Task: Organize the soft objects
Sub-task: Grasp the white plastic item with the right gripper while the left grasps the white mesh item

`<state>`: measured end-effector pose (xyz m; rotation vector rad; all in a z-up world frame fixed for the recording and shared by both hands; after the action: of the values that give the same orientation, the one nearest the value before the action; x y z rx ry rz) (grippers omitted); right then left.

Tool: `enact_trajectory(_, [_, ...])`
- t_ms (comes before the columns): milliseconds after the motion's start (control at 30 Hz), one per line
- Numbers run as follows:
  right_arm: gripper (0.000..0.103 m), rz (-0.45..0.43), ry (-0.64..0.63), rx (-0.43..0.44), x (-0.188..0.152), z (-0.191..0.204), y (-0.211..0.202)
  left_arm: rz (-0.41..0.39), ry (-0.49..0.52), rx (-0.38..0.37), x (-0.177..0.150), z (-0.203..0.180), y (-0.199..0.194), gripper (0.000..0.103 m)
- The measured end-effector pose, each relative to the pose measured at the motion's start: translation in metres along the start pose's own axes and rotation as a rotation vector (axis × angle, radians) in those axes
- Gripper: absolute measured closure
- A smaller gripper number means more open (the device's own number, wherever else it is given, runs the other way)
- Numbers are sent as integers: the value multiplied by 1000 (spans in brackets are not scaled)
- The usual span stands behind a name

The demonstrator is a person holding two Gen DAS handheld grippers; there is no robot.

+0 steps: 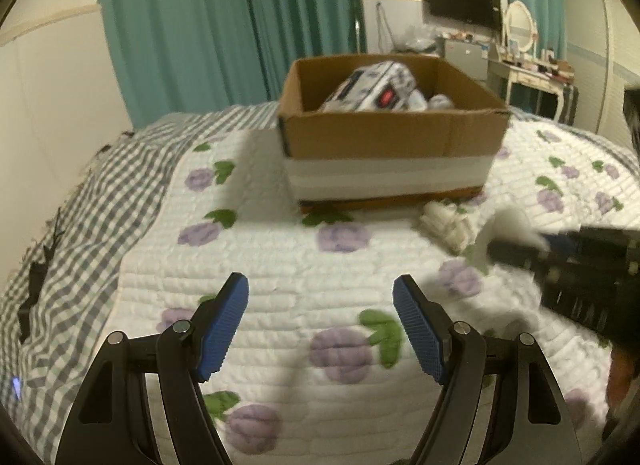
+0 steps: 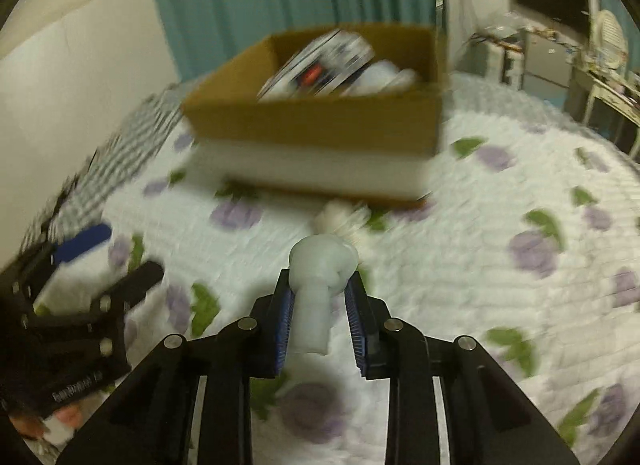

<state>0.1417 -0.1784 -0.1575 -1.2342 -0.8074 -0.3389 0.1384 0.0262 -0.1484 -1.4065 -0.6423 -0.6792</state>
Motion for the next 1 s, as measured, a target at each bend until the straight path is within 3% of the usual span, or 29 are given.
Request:
enact_trajectory(200, [78,-76,96,-96,28,-60,-21,-30,27,-3,20,-36,-5,27])
enact_trajectory(367, [78,-63,171,-122,28,-92,-8,-18,-10,-68,35,-70,14,27])
enact_trajectory(567, [78,-16,177,-103,17,-94,23,44,11,-114,33,-106,59,27])
enact_trajectory(700, [78,7,164,-110,12,-93,38,105,9,-123,26,-114,89,30])
enact_trajectory(867, [78,10,175,-104,10,-96,42,118,8,-150,24,-120,104,32])
enact_trajectory(933, [78,4,176,-101,10,-95,40,121,10,-161,24,-121,107,52])
enact_trajectory(1000, [78,-1,173,-99,12,-93,37,119,9,-184,23,-122,106,56])
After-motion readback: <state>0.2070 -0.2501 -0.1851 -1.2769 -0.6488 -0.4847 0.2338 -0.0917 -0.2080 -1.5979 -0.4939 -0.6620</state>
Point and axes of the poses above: each gripper's, at about its wrist camera, not at the fingertips, and y roughly the way its jaws point, z to its left, x to its top, the point moved 7 cm from there along y, roughly the way its jaws point, and after that the axes turned 3 degrees about -y, right-handed, at the moved point
